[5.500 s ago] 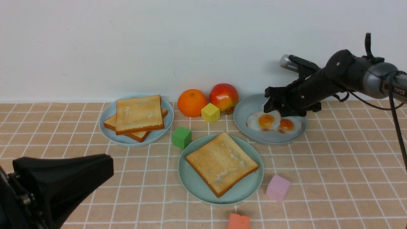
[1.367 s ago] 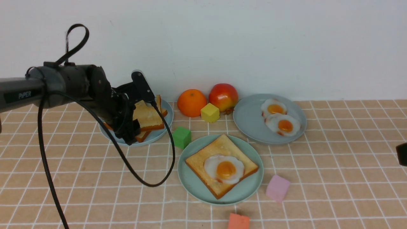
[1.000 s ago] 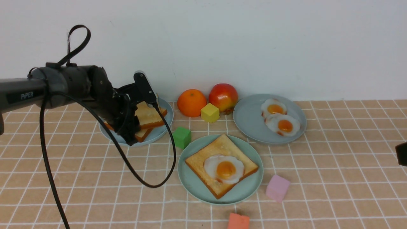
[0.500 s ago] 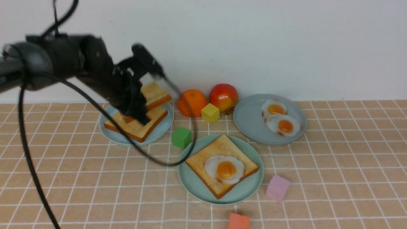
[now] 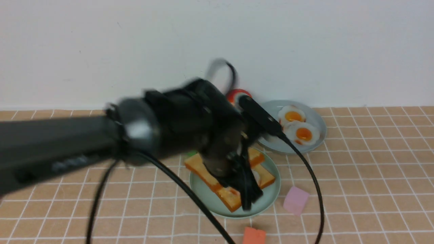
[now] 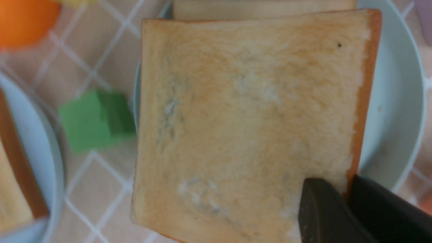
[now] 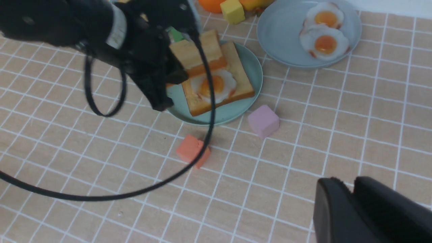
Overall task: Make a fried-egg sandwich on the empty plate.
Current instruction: Use the left arm to place a slice of bread on the fried egg in the middle
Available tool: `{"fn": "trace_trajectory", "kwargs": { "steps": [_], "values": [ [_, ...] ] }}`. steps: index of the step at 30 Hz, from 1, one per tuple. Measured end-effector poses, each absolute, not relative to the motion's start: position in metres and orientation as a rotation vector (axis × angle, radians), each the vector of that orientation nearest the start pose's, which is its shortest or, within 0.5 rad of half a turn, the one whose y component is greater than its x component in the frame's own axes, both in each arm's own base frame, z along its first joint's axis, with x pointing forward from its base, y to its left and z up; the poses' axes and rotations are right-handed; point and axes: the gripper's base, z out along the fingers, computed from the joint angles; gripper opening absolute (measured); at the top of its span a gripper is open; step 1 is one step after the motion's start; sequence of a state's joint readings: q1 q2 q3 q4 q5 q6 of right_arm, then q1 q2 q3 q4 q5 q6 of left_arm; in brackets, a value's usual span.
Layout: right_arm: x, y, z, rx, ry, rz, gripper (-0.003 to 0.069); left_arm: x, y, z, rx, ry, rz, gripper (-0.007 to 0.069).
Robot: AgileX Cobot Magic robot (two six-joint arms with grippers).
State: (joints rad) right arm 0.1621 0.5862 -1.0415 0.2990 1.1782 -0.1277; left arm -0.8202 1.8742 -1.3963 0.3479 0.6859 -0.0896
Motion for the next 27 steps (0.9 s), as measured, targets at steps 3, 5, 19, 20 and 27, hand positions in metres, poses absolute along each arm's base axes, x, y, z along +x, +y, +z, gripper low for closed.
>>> {"fn": "trace_trajectory", "kwargs": {
  "steps": [3,5,19,20,27],
  "values": [
    [0.054,0.034,0.408,-0.347,2.167,0.387,0.0106,0.291,-0.29,0.221,1.2,2.274,0.072,0.0086],
    [0.053,0.034,0.407,-0.353,2.181,0.388,0.0108,0.292,-0.293,0.213,1.214,2.268,0.082,0.008],
    [0.058,0.035,0.386,-0.355,2.268,0.394,0.0113,0.297,-0.302,0.198,1.226,2.229,0.045,0.0074],
    [0.058,0.035,0.385,-0.354,2.273,0.395,0.0113,0.297,-0.302,0.198,1.226,2.227,0.044,0.0074],
    [0.059,0.035,0.384,-0.354,2.277,0.4,0.0116,0.297,-0.304,0.197,1.215,2.235,0.024,0.0181]
  ]
}}
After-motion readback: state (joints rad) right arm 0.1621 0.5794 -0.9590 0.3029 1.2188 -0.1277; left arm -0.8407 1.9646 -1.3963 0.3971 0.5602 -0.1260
